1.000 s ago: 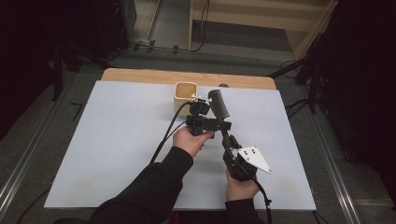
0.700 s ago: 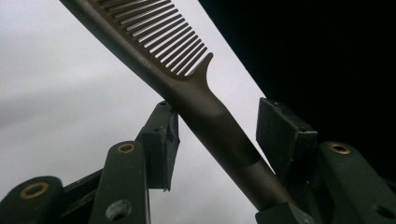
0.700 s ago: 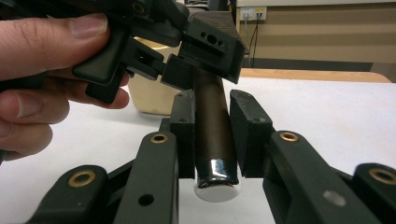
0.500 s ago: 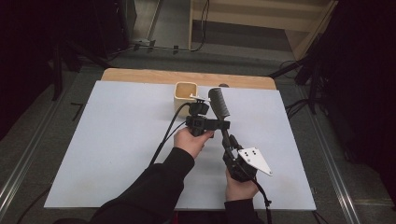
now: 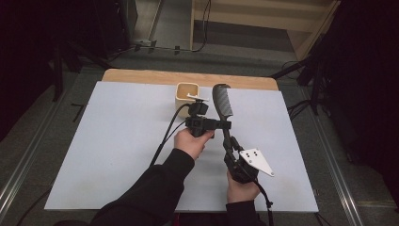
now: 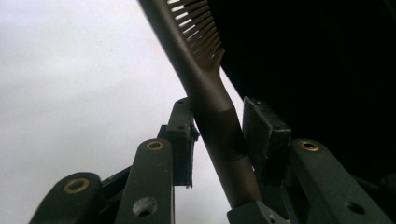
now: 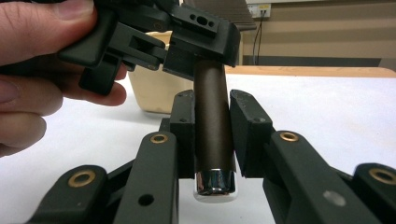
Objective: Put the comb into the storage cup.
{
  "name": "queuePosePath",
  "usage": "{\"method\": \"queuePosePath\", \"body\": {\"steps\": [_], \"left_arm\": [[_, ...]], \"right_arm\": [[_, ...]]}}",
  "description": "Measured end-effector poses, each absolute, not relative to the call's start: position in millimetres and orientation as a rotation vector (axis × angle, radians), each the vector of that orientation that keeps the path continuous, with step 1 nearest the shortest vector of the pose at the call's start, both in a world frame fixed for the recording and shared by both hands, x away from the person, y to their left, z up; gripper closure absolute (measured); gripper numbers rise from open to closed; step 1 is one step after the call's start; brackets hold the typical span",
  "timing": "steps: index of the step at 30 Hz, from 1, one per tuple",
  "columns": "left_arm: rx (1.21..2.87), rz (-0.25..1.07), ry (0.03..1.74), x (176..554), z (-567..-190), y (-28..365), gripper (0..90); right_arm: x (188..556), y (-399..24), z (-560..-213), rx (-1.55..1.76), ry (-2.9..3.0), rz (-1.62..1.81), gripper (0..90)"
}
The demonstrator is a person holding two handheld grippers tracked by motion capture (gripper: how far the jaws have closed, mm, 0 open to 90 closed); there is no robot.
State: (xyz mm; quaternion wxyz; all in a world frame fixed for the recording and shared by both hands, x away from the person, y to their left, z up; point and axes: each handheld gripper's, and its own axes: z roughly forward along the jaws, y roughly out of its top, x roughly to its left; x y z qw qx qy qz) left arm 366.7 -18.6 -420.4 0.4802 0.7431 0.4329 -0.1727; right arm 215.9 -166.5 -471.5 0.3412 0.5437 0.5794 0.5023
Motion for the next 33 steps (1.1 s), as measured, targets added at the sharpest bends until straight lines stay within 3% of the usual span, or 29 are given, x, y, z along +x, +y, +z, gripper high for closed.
{"method": "queuePosePath", "body": {"steps": [24, 33], "left_arm": [[1.766, -0.486, 1.048, 367.6, -418.4, -12.7, 73.1], [1.792, -0.412, 1.046, 368.1, -415.5, -7.8, 73.1]], "right_arm": [[222.2, -169.4, -468.4, 1.424, 1.586, 1.316, 68.6], [224.3, -168.4, -461.8, 1.377, 1.662, 1.328, 55.1]]}}
